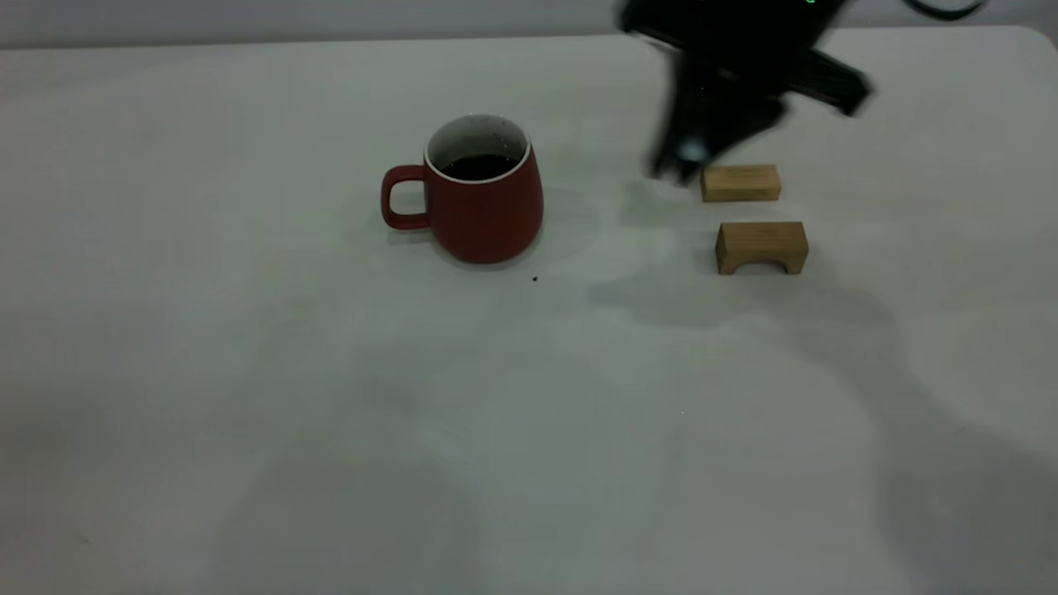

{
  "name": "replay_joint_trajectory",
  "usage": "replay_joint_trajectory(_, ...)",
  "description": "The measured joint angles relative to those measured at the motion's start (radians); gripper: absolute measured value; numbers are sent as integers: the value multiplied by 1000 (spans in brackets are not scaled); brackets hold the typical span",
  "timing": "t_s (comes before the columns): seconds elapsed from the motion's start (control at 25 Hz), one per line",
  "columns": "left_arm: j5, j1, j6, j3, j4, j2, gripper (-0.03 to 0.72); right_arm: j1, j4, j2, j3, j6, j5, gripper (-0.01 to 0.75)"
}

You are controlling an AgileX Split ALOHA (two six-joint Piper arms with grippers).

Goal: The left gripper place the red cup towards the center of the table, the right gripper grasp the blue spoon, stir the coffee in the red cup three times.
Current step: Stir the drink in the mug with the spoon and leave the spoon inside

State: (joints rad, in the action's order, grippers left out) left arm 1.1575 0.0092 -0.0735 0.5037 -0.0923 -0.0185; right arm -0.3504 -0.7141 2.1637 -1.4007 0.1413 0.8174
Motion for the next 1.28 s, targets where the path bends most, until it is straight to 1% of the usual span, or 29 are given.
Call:
replay_joint_trajectory(0.16, 0, 0, 0, 0, 0, 0, 560, -2, -330, 39, -31, 133, 110, 126)
replay_joint_trajectory(0.32, 0, 0, 0, 0, 0, 0, 560, -2, -599, 66, -34, 213, 195, 126)
replay_joint_trajectory(0.4, 0, 0, 0, 0, 0, 0, 560, -7, -709, 76, -35, 219, 227, 126)
replay_joint_trajectory(0.52, 0, 0, 0, 0, 0, 0, 560, -16, -841, 98, -35, 204, 307, 126)
replay_joint_trajectory(0.64, 0, 0, 0, 0, 0, 0, 560, -22, -973, 109, -35, 169, 327, 126)
replay_joint_trajectory(0.72, 0, 0, 0, 0, 0, 0, 560, -21, -1022, 109, -35, 122, 329, 126)
replay_joint_trajectory(0.92, 0, 0, 0, 0, 0, 0, 560, -20, -1037, 109, -35, -67, 330, 126)
replay_joint_trajectory(1.28, 0, 0, 0, 0, 0, 0, 560, -20, -1039, 109, -35, -567, 330, 126)
